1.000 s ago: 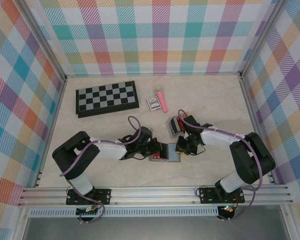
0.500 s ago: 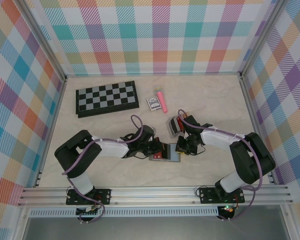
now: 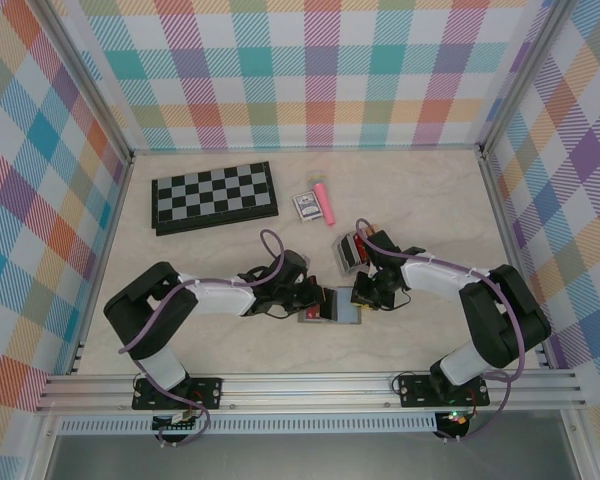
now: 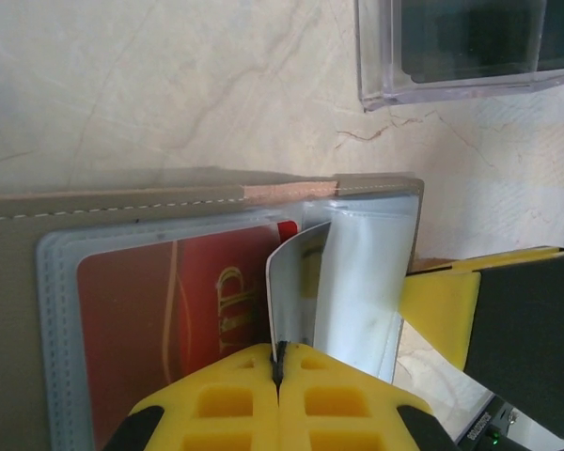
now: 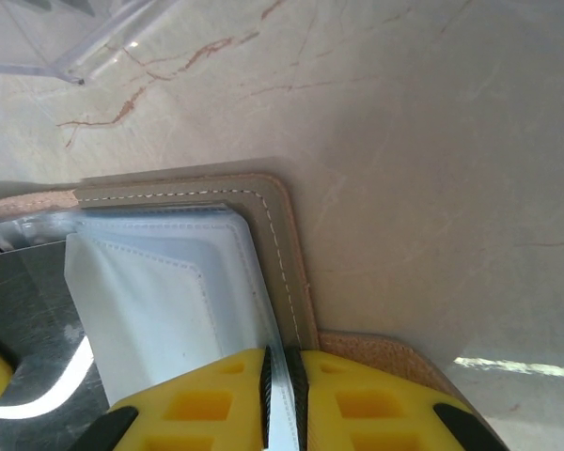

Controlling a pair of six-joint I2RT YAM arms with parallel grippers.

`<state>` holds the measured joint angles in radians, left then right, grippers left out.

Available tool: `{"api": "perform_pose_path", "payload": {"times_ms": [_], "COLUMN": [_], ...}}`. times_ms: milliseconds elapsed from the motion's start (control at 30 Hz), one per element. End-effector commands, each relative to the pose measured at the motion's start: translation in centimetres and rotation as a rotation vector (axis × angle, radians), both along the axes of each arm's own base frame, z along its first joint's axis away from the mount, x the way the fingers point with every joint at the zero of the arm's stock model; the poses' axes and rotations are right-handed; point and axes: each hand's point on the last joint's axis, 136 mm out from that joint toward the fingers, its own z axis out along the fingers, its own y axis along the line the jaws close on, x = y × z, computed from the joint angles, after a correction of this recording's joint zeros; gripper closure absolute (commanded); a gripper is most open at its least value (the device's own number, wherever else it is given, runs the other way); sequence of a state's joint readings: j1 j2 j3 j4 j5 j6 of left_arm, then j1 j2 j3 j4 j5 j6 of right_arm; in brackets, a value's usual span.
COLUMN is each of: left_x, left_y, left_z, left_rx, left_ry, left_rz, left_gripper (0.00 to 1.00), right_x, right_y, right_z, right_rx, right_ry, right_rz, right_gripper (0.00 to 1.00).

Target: Put the credit cards into the card holder

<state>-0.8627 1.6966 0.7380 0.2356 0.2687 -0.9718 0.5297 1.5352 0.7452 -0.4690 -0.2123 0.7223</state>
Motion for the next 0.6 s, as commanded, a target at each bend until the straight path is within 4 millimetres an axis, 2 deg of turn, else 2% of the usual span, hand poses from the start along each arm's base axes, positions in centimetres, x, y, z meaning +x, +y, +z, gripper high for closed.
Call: {"api": "perform_pose_path", "payload": {"times_ms": [0, 333, 433, 567], "left_x": [-0.4, -0.8, -0.9, -1.0], "left_y": [-0.7, -2.0, -2.4, -1.5], "left_z": [-1.2, -1.7, -1.6, -1.4], "left_rx": [0.011, -0.002, 0.008, 0.078], "left_ry": [0.038, 0.064, 0.06, 0.043], "left_rz": [-0.005, -0.066, -0.091, -0.094], "left_gripper": [0.99, 0.91, 0.83, 0.78], "right_x": [-0.9, 0.3, 0.7, 0.8], "right_y": [0.4, 0.6, 0.7, 0.2], "right_z": [-2.4, -1.4, -1.2, -0.9], "right_rx": [0.001, -0.008, -0.017, -0.047], "right_ry": [0.038, 0.004, -0.002, -0.011], "right_rz": [0.009, 0.002, 0.001, 0.0], "right_gripper": [0.83, 0.82, 0.81, 0.81]}}
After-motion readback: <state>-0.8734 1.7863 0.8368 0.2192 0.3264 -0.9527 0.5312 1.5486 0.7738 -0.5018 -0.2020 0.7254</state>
